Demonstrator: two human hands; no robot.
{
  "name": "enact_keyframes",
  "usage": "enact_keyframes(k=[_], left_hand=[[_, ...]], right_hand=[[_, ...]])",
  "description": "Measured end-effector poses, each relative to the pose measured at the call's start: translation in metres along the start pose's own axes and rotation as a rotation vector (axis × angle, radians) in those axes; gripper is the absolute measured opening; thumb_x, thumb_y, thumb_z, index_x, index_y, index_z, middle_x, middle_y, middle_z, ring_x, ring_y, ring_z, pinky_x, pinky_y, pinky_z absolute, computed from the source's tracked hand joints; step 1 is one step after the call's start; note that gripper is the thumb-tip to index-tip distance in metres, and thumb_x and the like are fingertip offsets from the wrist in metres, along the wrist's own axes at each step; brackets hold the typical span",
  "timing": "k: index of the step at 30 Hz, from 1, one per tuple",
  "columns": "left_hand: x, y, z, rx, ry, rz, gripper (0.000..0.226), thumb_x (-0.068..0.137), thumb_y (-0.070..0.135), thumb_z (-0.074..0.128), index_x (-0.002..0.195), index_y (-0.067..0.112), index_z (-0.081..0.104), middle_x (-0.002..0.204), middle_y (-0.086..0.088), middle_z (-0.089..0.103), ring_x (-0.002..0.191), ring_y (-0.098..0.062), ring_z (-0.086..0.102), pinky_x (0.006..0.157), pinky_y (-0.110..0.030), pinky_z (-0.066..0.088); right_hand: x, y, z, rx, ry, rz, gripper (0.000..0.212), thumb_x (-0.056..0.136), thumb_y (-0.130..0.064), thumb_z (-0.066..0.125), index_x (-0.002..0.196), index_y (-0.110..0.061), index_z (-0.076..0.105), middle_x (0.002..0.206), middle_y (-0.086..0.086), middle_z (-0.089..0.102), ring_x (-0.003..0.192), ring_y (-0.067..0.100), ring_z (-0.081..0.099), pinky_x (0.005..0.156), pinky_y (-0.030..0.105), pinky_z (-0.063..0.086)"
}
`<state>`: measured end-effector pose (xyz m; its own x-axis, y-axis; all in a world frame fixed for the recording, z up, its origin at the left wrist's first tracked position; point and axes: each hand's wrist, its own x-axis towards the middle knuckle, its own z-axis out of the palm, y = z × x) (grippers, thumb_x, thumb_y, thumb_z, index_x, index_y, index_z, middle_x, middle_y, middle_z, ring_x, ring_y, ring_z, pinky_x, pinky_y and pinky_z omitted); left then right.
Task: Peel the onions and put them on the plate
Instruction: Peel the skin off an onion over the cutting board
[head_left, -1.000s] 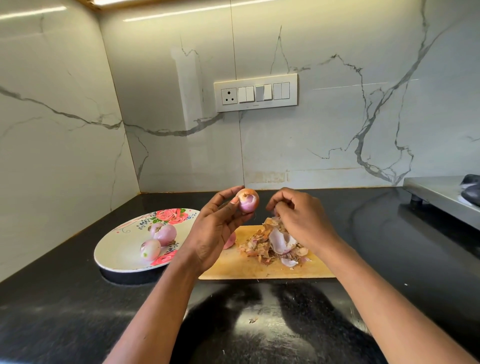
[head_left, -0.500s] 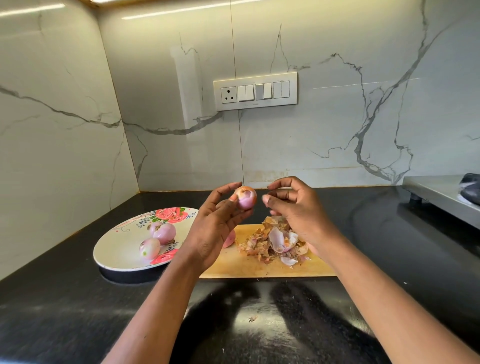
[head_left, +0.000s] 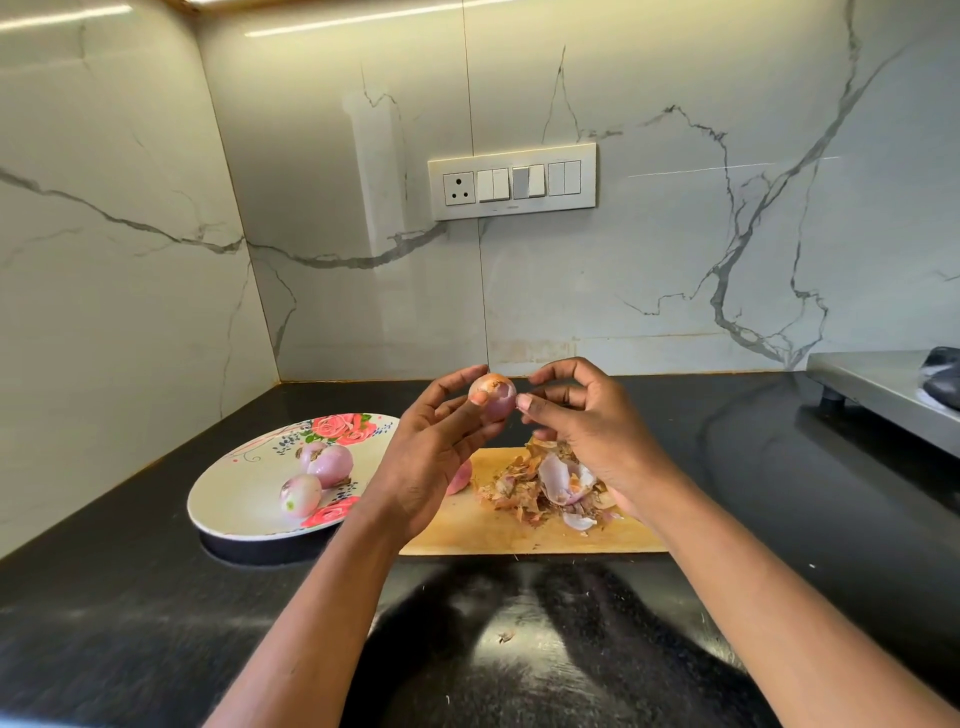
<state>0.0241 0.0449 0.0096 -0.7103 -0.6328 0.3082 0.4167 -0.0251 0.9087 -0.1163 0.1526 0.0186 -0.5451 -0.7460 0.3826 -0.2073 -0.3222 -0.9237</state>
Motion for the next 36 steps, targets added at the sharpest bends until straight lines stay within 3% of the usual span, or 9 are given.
enact_keyframes(k=[8, 13, 16, 20, 22, 25, 30, 33, 36], left_hand=[[0.001, 0.001, -0.003, -0.004, 0.05, 0.012, 0.06, 0.077, 0.013, 0.075, 0.133, 0.013, 0.056, 0.115, -0.011, 0.075, 0.108, -0.023, 0.071, 0.099, -0.032, 0.054], [0.0, 0.002, -0.002, -0.068, 0.031, -0.007, 0.055, 0.08, 0.011, 0.071, 0.133, 0.008, 0.055, 0.122, -0.016, 0.072, 0.105, -0.022, 0.072, 0.089, -0.024, 0.058], [0.0, 0.002, -0.002, -0.05, 0.007, -0.003, 0.052, 0.08, 0.01, 0.07, 0.13, 0.009, 0.058, 0.117, -0.011, 0.074, 0.107, -0.021, 0.072, 0.091, -0.024, 0.058], [0.0, 0.0, -0.003, -0.016, -0.001, -0.001, 0.045, 0.079, 0.015, 0.072, 0.124, 0.011, 0.064, 0.112, -0.008, 0.075, 0.103, -0.02, 0.071, 0.092, -0.025, 0.058], [0.001, -0.001, -0.004, 0.023, 0.014, 0.008, 0.044, 0.08, 0.018, 0.073, 0.122, 0.012, 0.066, 0.108, -0.007, 0.075, 0.095, -0.019, 0.07, 0.089, -0.025, 0.058], [0.001, -0.003, -0.006, 0.091, 0.011, 0.005, 0.043, 0.083, 0.02, 0.072, 0.125, 0.013, 0.066, 0.108, -0.006, 0.074, 0.091, -0.016, 0.068, 0.084, -0.027, 0.057], [0.0, -0.001, -0.004, 0.032, -0.006, -0.025, 0.042, 0.086, 0.022, 0.067, 0.126, 0.011, 0.066, 0.099, -0.005, 0.072, 0.085, -0.014, 0.064, 0.082, -0.024, 0.058], [0.0, 0.0, -0.004, -0.024, -0.008, -0.026, 0.04, 0.084, 0.022, 0.065, 0.123, 0.011, 0.067, 0.092, -0.004, 0.072, 0.083, -0.014, 0.065, 0.081, -0.024, 0.058], [0.0, 0.001, -0.005, -0.029, 0.01, -0.018, 0.041, 0.084, 0.021, 0.066, 0.124, 0.012, 0.066, 0.096, -0.007, 0.073, 0.085, -0.015, 0.067, 0.083, -0.025, 0.058]], right_hand=[[0.003, 0.006, -0.006, -0.216, 0.016, 0.014, 0.008, 0.09, -0.009, 0.074, 0.094, -0.016, 0.073, 0.081, 0.0, 0.075, 0.074, 0.011, 0.068, 0.067, 0.024, 0.054], [0.005, 0.015, -0.013, -0.594, 0.042, -0.069, 0.007, 0.09, -0.017, 0.075, 0.091, -0.024, 0.076, 0.079, -0.015, 0.073, 0.074, -0.009, 0.065, 0.062, 0.004, 0.044], [0.003, 0.015, -0.013, -0.696, 0.027, -0.133, 0.009, 0.095, -0.027, 0.07, 0.096, -0.022, 0.077, 0.085, -0.018, 0.071, 0.077, -0.008, 0.063, 0.064, 0.0, 0.041], [0.003, 0.004, -0.009, -0.359, 0.015, -0.117, 0.014, 0.094, -0.035, 0.07, 0.103, -0.025, 0.074, 0.092, -0.008, 0.075, 0.084, 0.005, 0.07, 0.074, 0.019, 0.055], [0.002, -0.001, -0.004, -0.133, -0.045, -0.041, 0.02, 0.092, -0.032, 0.07, 0.106, -0.018, 0.072, 0.096, 0.003, 0.077, 0.082, 0.011, 0.072, 0.069, 0.026, 0.058], [0.0, -0.001, 0.0, -0.012, -0.072, 0.005, 0.027, 0.087, -0.021, 0.077, 0.108, -0.008, 0.068, 0.095, 0.011, 0.077, 0.079, 0.011, 0.07, 0.065, 0.023, 0.056], [0.002, 0.001, -0.004, 0.089, -0.086, 0.034, 0.018, 0.088, -0.003, 0.074, 0.104, -0.005, 0.067, 0.083, 0.004, 0.073, 0.075, 0.009, 0.068, 0.067, 0.022, 0.057], [0.005, 0.005, -0.008, -0.053, -0.066, 0.023, 0.01, 0.091, -0.004, 0.072, 0.098, -0.011, 0.07, 0.079, 0.0, 0.073, 0.072, 0.008, 0.066, 0.063, 0.021, 0.054], [0.007, 0.016, -0.012, -0.492, 0.002, -0.066, 0.005, 0.093, -0.018, 0.072, 0.093, -0.022, 0.074, 0.08, -0.01, 0.074, 0.072, -0.002, 0.067, 0.064, 0.012, 0.048]])
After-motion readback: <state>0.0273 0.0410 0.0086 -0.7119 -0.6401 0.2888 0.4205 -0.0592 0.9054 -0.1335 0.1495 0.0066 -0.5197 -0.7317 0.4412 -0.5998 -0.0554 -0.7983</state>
